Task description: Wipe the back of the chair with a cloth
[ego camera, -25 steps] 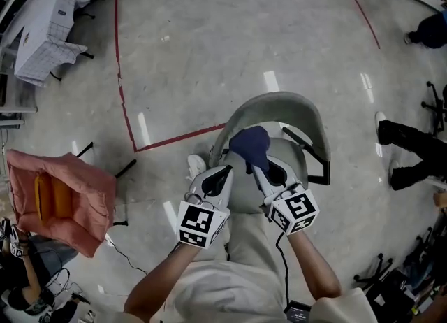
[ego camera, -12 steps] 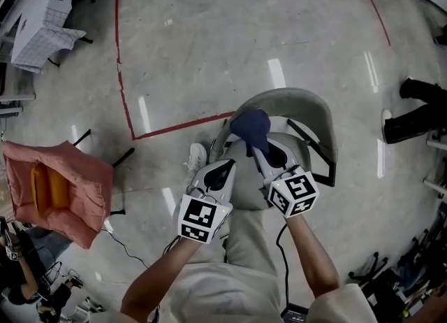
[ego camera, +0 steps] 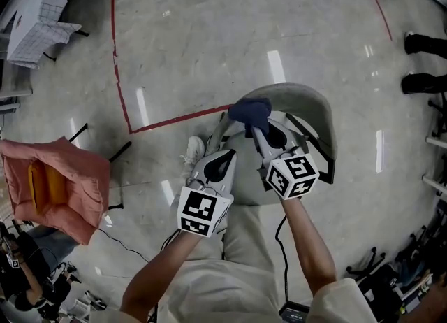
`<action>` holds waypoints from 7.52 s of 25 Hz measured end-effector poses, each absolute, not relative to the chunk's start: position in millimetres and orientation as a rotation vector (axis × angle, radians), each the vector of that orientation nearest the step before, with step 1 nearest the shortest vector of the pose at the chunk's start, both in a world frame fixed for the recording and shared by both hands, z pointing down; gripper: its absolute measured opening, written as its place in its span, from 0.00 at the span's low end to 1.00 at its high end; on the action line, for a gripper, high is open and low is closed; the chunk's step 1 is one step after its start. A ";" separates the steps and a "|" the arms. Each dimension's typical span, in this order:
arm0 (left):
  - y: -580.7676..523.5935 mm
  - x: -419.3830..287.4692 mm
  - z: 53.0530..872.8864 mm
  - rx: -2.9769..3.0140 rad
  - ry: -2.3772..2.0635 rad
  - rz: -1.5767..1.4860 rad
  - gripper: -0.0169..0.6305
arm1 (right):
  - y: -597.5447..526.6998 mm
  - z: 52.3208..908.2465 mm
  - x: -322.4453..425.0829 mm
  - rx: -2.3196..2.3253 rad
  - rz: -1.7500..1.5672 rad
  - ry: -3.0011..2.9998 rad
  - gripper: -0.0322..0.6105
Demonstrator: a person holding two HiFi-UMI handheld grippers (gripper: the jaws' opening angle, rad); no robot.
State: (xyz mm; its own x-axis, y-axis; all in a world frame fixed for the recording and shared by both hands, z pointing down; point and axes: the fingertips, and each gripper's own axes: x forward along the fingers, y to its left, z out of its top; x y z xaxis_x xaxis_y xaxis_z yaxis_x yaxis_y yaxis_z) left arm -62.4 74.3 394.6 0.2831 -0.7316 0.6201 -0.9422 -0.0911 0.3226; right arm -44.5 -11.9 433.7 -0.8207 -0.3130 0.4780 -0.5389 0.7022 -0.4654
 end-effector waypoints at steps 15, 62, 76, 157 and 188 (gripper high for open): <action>62.6 -67.4 400.3 1.900 -1.486 0.416 0.03 | -48.1 438.2 -37.0 0.838 0.860 -2.512 0.17; 49.2 -35.2 404.7 2.006 -1.369 0.451 0.03 | -108.2 452.9 129.5 1.529 1.027 -2.137 0.18; 60.5 -28.1 409.0 2.039 -1.341 0.427 0.03 | -54.1 428.7 132.3 1.365 0.873 -2.284 0.17; 47.9 -51.6 436.3 2.075 -1.228 0.521 0.03 | -81.5 510.9 40.1 1.577 1.544 -2.006 0.17; 46.0 -4.1 435.3 2.125 -1.163 0.561 0.03 | -97.4 518.6 162.4 1.800 1.451 -1.907 0.17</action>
State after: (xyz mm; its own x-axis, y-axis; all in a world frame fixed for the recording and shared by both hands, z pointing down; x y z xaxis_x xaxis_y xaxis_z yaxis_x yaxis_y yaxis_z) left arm -4.1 46.0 435.3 0.5162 -0.5793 0.6308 -0.8543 -0.4008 0.3310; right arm 162.4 -97.4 518.6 -0.2719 -0.6902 0.6705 -0.8302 -0.1842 -0.5262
